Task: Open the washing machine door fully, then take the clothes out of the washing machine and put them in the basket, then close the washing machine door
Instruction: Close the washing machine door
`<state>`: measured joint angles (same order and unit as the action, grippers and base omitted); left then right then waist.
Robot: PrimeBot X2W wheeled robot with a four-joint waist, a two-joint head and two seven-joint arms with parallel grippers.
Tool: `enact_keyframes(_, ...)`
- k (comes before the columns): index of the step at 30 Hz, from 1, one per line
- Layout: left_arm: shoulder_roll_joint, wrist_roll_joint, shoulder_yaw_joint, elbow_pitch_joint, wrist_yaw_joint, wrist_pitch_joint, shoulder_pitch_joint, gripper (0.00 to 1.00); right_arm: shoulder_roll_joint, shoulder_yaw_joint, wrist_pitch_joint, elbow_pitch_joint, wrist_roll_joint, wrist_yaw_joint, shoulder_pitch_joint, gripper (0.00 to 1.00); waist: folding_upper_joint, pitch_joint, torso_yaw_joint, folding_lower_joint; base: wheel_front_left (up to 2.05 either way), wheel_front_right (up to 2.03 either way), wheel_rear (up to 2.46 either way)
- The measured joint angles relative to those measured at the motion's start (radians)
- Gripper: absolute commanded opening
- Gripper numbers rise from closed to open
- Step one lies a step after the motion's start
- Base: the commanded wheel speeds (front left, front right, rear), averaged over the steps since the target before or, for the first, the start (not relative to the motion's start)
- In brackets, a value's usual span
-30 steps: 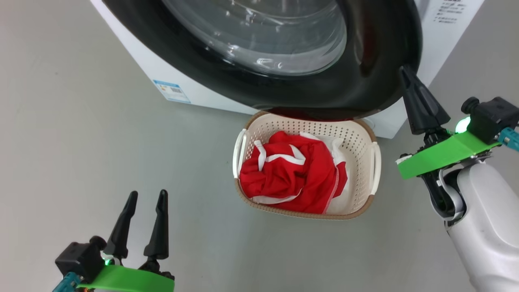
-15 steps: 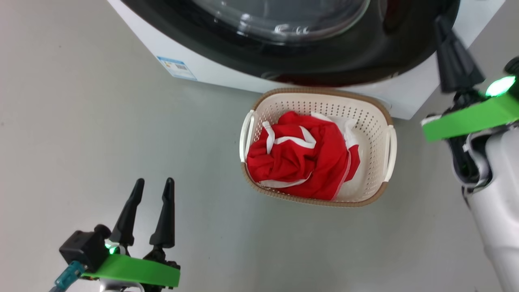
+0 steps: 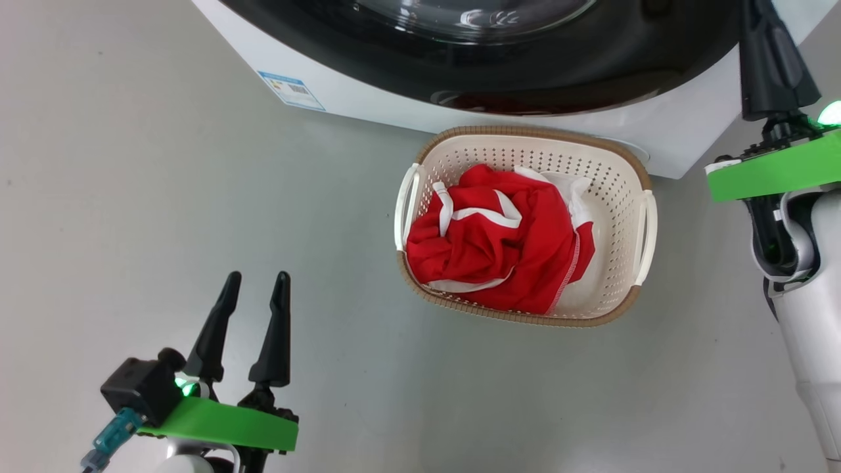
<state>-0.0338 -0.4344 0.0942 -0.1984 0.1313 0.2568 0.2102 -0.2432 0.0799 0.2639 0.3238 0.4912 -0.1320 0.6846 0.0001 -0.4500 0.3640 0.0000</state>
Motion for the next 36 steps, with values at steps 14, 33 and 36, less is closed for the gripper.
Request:
enact_keyframes(14, 0.001, 0.02, -0.031, -0.019, 0.0, 0.0, -0.009, 1.0, 0.007, 0.105, -0.001, -0.002, 0.001, 0.0, -0.153, 1.0, 0.0, 0.085, -0.048, 0.0, 0.0, 0.0, 0.0)
enact_keyframes(33, 0.001, 0.086, -0.054, -0.029, 0.0, 0.0, -0.067, 1.0, 0.041, 0.093, -0.001, -0.019, 0.002, 0.0, -0.368, 1.0, 0.0, 0.199, -0.15, 0.0, 0.0, 0.0, 0.0)
enact_keyframes(36, 0.001, 0.102, -0.055, -0.027, 0.0, 0.0, -0.074, 1.0, 0.051, 0.09, -0.001, -0.025, 0.002, 0.0, -0.405, 1.0, -0.0001, 0.216, -0.168, 0.0, 0.0, 0.0, 0.0)
